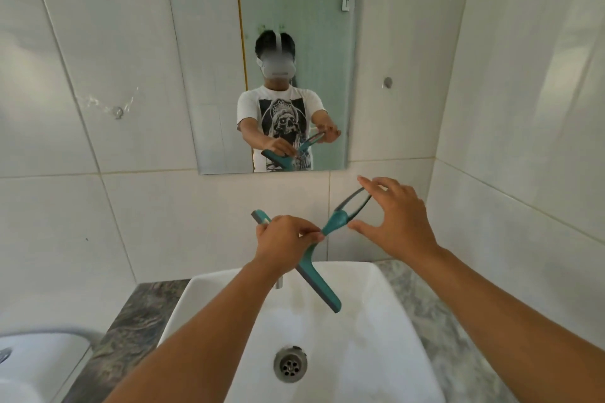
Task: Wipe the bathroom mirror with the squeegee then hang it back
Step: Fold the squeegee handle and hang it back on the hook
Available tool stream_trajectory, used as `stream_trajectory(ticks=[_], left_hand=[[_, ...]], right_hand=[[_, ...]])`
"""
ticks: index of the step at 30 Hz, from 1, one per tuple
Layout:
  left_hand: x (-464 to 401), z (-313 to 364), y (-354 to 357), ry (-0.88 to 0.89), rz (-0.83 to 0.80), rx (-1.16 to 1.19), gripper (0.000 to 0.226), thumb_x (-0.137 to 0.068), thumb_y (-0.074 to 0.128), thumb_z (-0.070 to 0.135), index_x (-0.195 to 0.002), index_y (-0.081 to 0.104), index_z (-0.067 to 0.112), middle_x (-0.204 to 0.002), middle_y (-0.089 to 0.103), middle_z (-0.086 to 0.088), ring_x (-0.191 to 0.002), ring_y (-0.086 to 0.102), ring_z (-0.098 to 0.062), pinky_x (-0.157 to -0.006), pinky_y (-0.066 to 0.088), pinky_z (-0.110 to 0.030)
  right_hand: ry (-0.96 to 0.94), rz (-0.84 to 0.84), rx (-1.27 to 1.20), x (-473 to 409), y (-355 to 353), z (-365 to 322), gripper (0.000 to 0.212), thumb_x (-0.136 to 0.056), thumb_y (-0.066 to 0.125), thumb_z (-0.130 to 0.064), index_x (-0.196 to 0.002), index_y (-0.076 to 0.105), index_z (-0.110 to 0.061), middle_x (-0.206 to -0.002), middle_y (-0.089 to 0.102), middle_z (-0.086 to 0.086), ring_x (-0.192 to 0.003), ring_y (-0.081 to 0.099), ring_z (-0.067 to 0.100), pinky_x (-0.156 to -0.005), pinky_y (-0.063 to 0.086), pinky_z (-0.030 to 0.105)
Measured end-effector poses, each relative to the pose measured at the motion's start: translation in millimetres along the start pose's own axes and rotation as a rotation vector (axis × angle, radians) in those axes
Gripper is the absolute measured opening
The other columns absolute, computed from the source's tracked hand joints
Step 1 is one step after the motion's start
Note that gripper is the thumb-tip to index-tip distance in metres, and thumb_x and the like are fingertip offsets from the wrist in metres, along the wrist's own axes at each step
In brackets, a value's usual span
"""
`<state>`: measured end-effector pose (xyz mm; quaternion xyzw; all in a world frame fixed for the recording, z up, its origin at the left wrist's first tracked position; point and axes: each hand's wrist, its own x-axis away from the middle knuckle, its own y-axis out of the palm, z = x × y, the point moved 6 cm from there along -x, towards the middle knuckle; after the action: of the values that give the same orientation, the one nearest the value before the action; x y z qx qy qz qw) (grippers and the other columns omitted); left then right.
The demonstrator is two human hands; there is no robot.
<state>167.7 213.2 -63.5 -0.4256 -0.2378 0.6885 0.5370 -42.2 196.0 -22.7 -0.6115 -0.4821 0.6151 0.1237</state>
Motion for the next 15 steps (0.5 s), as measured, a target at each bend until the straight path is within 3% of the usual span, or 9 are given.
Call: stream_trajectory(ticks=[4, 8, 12, 15], left_hand=[[1, -4, 0, -0.073, 0.036, 0.118, 0.023, -0.092, 0.059, 0.047, -0.107, 0.074, 0.040, -0.099, 0.072, 0.017, -0.099, 0.053, -0.011, -0.089, 0.028, -0.038], [0, -8, 7, -0.118, 0.069, 0.174, 0.024, -0.093, 0.057, 0.047, -0.113, 0.070, 0.046, -0.100, 0.068, 0.012, -0.102, 0.052, -0.015, -0.086, 0.027, -0.038], [4, -3, 11, -0.124, 0.068, 0.210, 0.029, -0.095, 0.056, 0.043, -0.123, 0.064, 0.045, -0.088, 0.058, 0.016, -0.098, 0.050, -0.016, -0.093, 0.026, -0.037], [5, -4, 15, -0.116, 0.081, 0.225, 0.032, -0.096, 0.053, 0.042, -0.126, 0.062, 0.045, -0.103, 0.069, 0.011, -0.106, 0.053, -0.018, -0.099, 0.026, -0.038]], right_hand=[[0.196, 0.075, -0.335, 14, 13, -1, 0.077, -0.088, 0.067, -0.041, -0.152, 0.026, -0.034, -0.142, 0.047, 0.008, -0.123, 0.047, 0.027, -0.102, 0.044, 0.041], [0.432, -0.038, -0.661, 31, 46, -16, 0.069, -0.092, 0.062, -0.036, -0.152, 0.027, -0.034, -0.131, 0.060, 0.000, -0.098, 0.057, 0.012, -0.084, 0.046, 0.022], [0.490, -0.004, -0.787, 35, 63, -35, 0.058, -0.095, 0.059, -0.031, -0.148, 0.037, -0.028, -0.105, 0.069, -0.008, -0.094, 0.061, 0.008, -0.091, 0.050, 0.025], [0.547, 0.055, -0.835, 33, 70, -43, 0.056, -0.094, 0.061, -0.025, -0.146, 0.040, -0.029, -0.091, 0.070, -0.013, -0.088, 0.068, 0.009, -0.090, 0.054, 0.030]])
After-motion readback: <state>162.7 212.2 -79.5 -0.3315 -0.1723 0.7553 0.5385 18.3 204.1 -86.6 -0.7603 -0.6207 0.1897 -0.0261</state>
